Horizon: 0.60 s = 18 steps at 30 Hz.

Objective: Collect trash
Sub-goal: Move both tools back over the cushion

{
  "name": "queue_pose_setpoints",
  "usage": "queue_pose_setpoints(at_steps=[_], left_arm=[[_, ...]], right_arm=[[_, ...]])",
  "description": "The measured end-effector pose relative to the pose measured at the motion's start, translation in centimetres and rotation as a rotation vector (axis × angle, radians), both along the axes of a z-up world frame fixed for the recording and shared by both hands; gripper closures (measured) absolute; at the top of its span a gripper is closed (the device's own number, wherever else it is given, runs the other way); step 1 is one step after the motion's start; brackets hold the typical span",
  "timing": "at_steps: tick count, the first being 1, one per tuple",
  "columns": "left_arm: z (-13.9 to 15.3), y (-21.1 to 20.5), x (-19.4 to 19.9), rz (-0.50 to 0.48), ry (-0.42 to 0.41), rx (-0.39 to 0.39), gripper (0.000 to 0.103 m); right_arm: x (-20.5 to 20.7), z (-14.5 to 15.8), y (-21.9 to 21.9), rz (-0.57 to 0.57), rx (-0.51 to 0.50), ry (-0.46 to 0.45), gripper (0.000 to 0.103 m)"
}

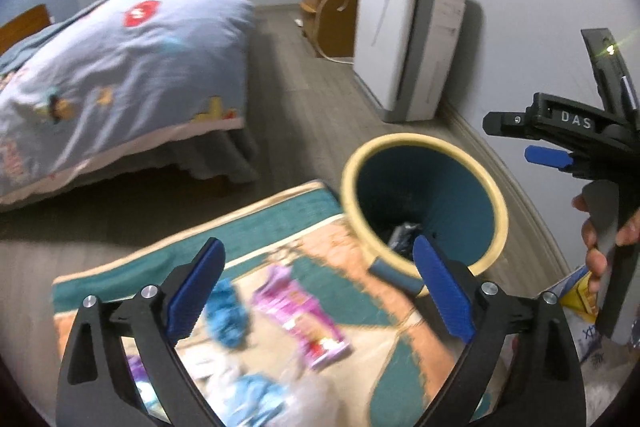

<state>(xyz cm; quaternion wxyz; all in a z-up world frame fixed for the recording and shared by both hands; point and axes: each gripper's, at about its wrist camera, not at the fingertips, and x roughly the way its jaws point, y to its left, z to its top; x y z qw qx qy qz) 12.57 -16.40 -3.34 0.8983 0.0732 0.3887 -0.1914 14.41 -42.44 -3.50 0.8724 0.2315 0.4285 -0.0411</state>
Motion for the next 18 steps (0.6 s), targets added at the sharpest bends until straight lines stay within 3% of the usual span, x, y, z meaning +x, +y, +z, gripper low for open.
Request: queue_pose_setpoints(at_steps=[7, 18], left_arm=[[1.7, 6.5, -3.3, 0.112, -0.032, 0.035, 0.008], [2.7, 15.7, -7.8, 0.283, -0.039, 0.009, 0.007]], right_arm=[[-0.1, 1.3, 3.9, 0.086, -0.04, -0.011, 0.006], [-0.3, 2.0, 10.6, 0.225, -0.1, -0.002, 0.006]])
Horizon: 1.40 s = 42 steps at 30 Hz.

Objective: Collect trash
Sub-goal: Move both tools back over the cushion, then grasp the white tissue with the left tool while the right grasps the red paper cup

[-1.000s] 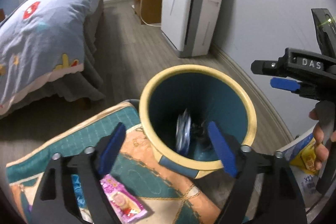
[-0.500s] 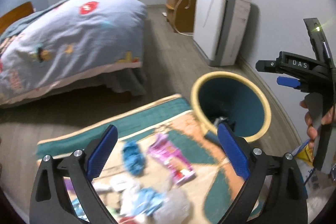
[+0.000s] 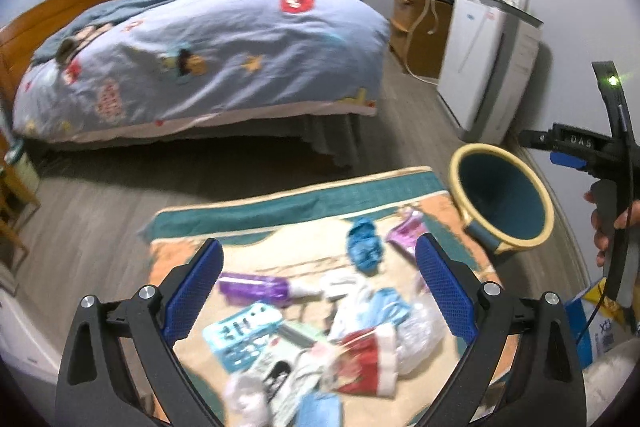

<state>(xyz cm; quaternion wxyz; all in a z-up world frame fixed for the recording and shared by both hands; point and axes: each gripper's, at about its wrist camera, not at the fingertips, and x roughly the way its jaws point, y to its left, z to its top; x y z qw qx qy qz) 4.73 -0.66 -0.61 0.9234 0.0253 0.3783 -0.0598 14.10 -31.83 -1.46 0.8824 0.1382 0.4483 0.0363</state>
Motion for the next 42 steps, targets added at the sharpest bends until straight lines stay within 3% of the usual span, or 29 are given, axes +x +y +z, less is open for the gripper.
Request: queue_pose_setpoints(at_steps=[14, 17, 21, 25, 30, 32, 36, 39, 40, 41, 42], left_arm=[[-5.1, 8.8, -2.7, 0.143, 0.099, 0.023, 0.007], [-6.4, 9.5, -3.4, 0.129, 0.137, 0.018, 0.007], [-8.6, 9.2, -4.2, 0.092, 0.201, 0.073, 0.007], [-10.1, 8.4, -4.9, 0.036, 0.243, 0.108, 0.007], [-11.8, 7.8, -4.7, -0.011, 0.316, 0.111, 0.012], [-12.4, 7.6, -4.6, -0.03, 0.342, 0.116, 0.027], [-13.3, 7.6, -4.2, -0.06, 0.391, 0.113, 0.043], [-13.6, 7.9, -4.0, -0.064, 0.42, 0.09, 0.067], [-13.7, 8.1, -3.9, -0.067, 0.429, 0.081, 0.08], [-13.8, 8.2, -3.9, -0.067, 0.431, 0.081, 0.084], [-13.8, 8.3, -3.9, -0.068, 0.427, 0.083, 0.085]], right_arm=[[-1.0, -1.8, 9.3, 0.206, -0.082, 0.073, 0.006], [-1.7, -1.9, 10.9, 0.238, -0.105, 0.08, 0.006], [-2.9, -2.4, 12.8, 0.269, -0.101, 0.102, 0.006], [-4.3, -3.7, 14.3, 0.279, -0.053, 0.16, 0.006], [-5.5, -5.5, 15.7, 0.283, -0.064, 0.215, 0.006], [-6.0, -6.2, 16.2, 0.279, -0.076, 0.229, 0.006], [-6.9, -7.2, 17.2, 0.28, -0.1, 0.245, 0.009], [-7.3, -8.0, 18.3, 0.305, -0.071, 0.262, 0.024], [-7.3, -8.3, 18.6, 0.316, -0.054, 0.272, 0.033], [-7.5, -8.6, 19.0, 0.334, -0.03, 0.287, 0.042], [-7.5, -8.8, 19.4, 0.349, -0.012, 0.296, 0.045]])
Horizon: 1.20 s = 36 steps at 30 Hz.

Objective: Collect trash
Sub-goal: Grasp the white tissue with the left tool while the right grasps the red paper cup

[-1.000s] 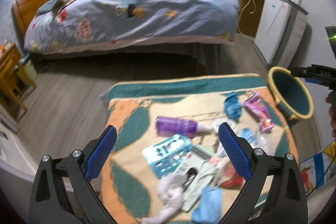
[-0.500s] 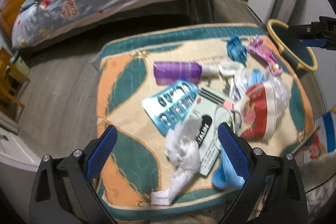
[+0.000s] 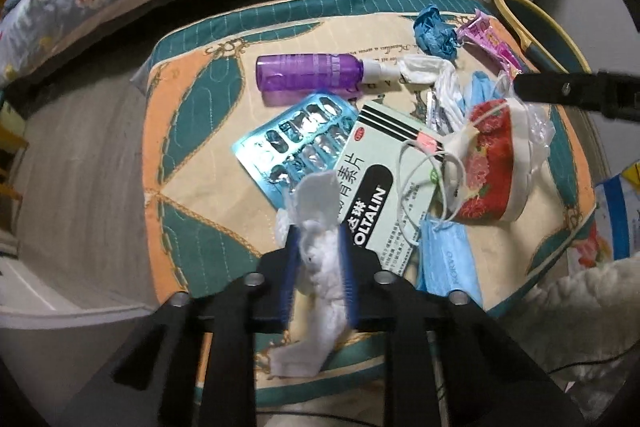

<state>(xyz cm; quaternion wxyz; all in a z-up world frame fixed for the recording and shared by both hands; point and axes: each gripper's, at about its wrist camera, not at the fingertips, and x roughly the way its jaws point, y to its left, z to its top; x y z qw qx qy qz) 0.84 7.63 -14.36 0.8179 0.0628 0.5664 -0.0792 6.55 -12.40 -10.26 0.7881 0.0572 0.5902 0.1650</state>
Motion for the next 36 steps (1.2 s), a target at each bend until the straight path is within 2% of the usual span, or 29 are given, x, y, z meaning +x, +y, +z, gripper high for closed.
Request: queue_pose_setpoints(at_steps=[1, 2, 5, 10, 13, 18, 19, 25, 30, 36], left_arm=[[0.1, 0.0, 0.0, -0.001, -0.003, -0.001, 0.09], [0.2, 0.1, 0.1, 0.0, -0.009, -0.005, 0.099], [0.7, 0.6, 0.2, 0.006, -0.025, -0.016, 0.099], [0.9, 0.9, 0.3, 0.009, -0.038, -0.007, 0.099], [1.0, 0.8, 0.4, 0.006, -0.037, -0.017, 0.099], [0.9, 0.6, 0.3, -0.004, -0.038, -0.012, 0.099], [0.9, 0.6, 0.3, -0.003, -0.041, -0.012, 0.099], [1.7, 1.2, 0.5, 0.022, -0.065, -0.043, 0.099], [1.9, 1.2, 0.6, 0.03, -0.072, -0.049, 0.099], [2.9, 1.5, 0.6, 0.037, -0.11, -0.054, 0.1]], right_arm=[[-0.1, -0.1, 0.3, 0.008, 0.009, 0.006, 0.051], [-0.2, -0.2, 0.7, 0.019, 0.016, 0.014, 0.056], [-0.3, -0.7, 1.4, 0.033, -0.012, 0.028, 0.062], [-0.1, -1.8, 1.4, 0.023, -0.03, 0.06, 0.064], [0.0, -2.6, 1.4, 0.028, -0.024, 0.081, 0.079], [0.0, -1.7, 1.7, 0.045, 0.018, 0.056, 0.089], [0.0, -1.4, 1.8, 0.049, 0.022, 0.048, 0.1], [0.2, 0.4, 1.5, 0.047, 0.072, 0.016, 0.101], [0.2, 0.7, 1.6, 0.073, 0.047, -0.004, 0.101], [-0.1, 3.4, 1.4, 0.078, 0.067, -0.067, 0.101]])
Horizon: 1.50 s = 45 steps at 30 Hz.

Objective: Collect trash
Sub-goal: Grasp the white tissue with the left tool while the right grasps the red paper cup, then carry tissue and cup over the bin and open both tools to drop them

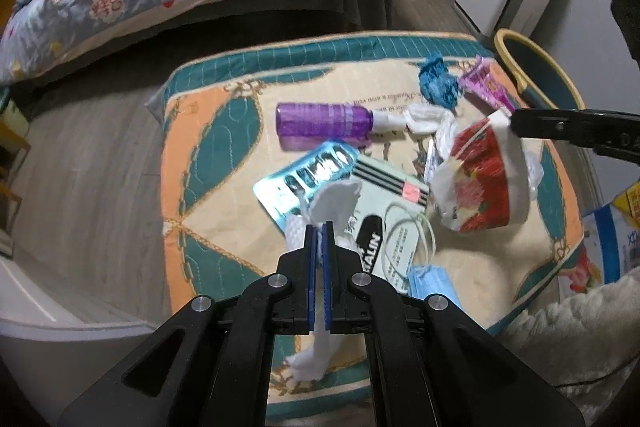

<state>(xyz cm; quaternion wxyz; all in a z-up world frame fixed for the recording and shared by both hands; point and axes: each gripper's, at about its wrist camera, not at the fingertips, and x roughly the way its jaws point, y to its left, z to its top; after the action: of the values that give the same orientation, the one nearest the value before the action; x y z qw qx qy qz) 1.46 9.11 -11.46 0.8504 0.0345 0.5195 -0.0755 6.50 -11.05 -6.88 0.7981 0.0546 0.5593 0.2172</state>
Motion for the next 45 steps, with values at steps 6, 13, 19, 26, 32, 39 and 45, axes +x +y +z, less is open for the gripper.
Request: queue_pose_setpoints(at_steps=[6, 13, 19, 26, 32, 39, 45], left_arm=[[3.3, -0.2, 0.2, 0.007, -0.113, -0.02, 0.099], [6.9, -2.2, 1.0, -0.003, -0.226, -0.053, 0.1], [9.8, -6.1, 3.1, -0.079, -0.278, -0.066, 0.099], [13.3, -13.3, 6.1, -0.201, -0.341, -0.1, 0.099], [12.7, -20.9, 9.3, -0.319, -0.346, -0.105, 0.099], [10.1, -26.9, 11.6, -0.382, -0.285, -0.143, 0.099], [7.1, -30.9, 13.4, -0.396, -0.237, -0.18, 0.099]], right_arm=[[0.3, 3.4, -1.2, -0.013, 0.024, -0.087, 0.101], [1.4, 6.1, -4.4, -0.07, 0.046, -0.158, 0.101], [3.2, 8.1, -9.6, -0.168, 0.028, -0.229, 0.101], [4.9, 8.9, -16.7, -0.286, -0.021, -0.292, 0.101], [5.9, 8.1, -22.8, -0.384, -0.07, -0.292, 0.101], [7.0, 5.4, -28.3, -0.483, -0.097, -0.239, 0.101], [7.1, 3.3, -31.1, -0.544, -0.105, -0.201, 0.101]])
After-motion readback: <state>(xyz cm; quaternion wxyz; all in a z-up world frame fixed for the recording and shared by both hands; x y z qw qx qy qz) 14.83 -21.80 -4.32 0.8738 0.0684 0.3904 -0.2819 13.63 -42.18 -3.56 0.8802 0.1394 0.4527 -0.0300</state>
